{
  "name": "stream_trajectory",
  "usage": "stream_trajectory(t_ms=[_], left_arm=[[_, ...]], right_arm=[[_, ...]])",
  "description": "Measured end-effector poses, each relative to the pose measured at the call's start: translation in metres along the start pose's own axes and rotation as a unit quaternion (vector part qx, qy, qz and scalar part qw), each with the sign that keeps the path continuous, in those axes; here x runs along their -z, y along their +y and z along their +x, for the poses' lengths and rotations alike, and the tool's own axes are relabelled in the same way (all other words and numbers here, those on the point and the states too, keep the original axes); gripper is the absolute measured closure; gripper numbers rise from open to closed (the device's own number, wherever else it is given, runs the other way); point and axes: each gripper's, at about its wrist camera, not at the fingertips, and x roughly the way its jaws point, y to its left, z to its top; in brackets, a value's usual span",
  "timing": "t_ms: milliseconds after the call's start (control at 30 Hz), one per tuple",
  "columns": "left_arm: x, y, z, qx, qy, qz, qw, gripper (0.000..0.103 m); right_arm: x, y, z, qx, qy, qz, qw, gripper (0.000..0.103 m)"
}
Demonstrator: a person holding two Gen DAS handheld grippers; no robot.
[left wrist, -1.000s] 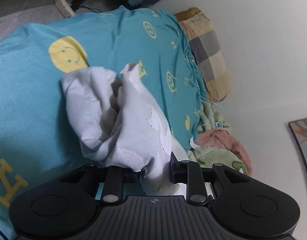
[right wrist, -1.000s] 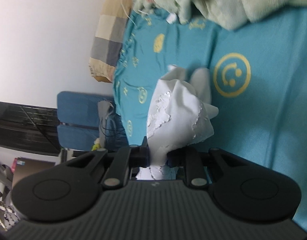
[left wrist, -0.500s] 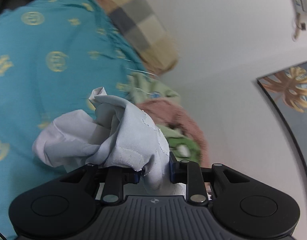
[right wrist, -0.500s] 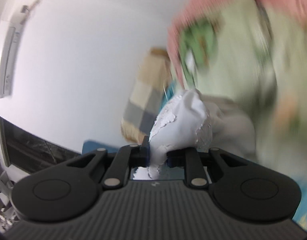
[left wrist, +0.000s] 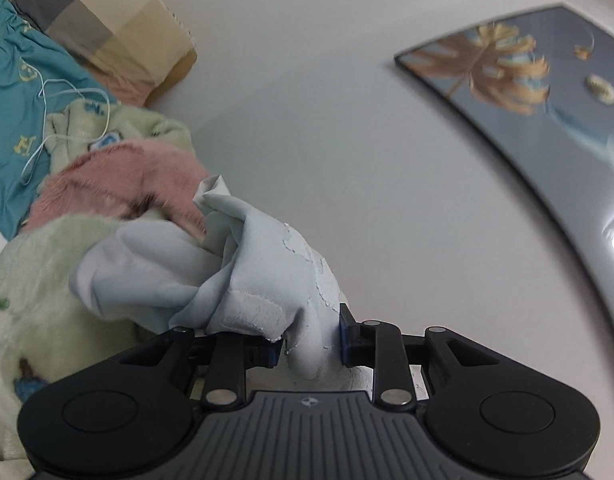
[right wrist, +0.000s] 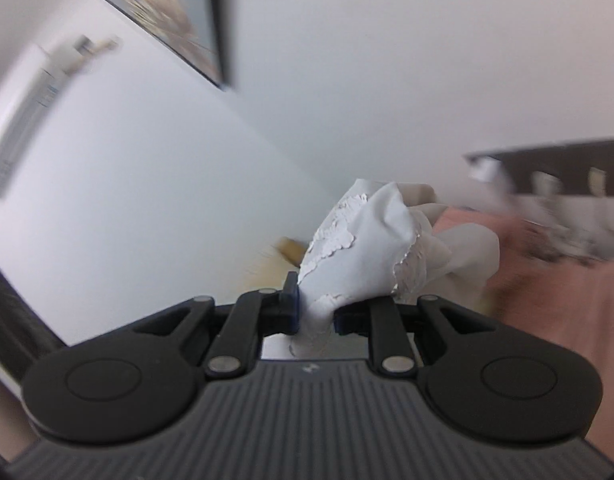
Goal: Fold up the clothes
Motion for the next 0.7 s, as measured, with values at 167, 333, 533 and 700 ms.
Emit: stream_trajectory(t_ms=[167,333,533,700], left_arm=[[0.048,0.040,0.024,-0.042,0.068,0.035,0.9962,0.075],[0.088,0.073,0.006,-0.077,0.109,0.066,0.9888,0.074],[0.096,0.078,0.003,-0.119,0.111,0.102,0.9814,0.068],[0.094,0.052,-0.011,-0.168,0.110,0.153,0.9675,0.026]], right_arm=[[0.043,-0.043,-0.011,0.060,0.069,-0.029,0.995,0.084],[0.081,-0.060,-0.030,0.102,0.120,-0.049,0.986,0.084],[0.097,-0.057,-0.039,0.123,0.150,-0.064,0.979,0.083],[0.087,-0.050,-0.048,0.126,0.166,-0.046,0.977,0.078]])
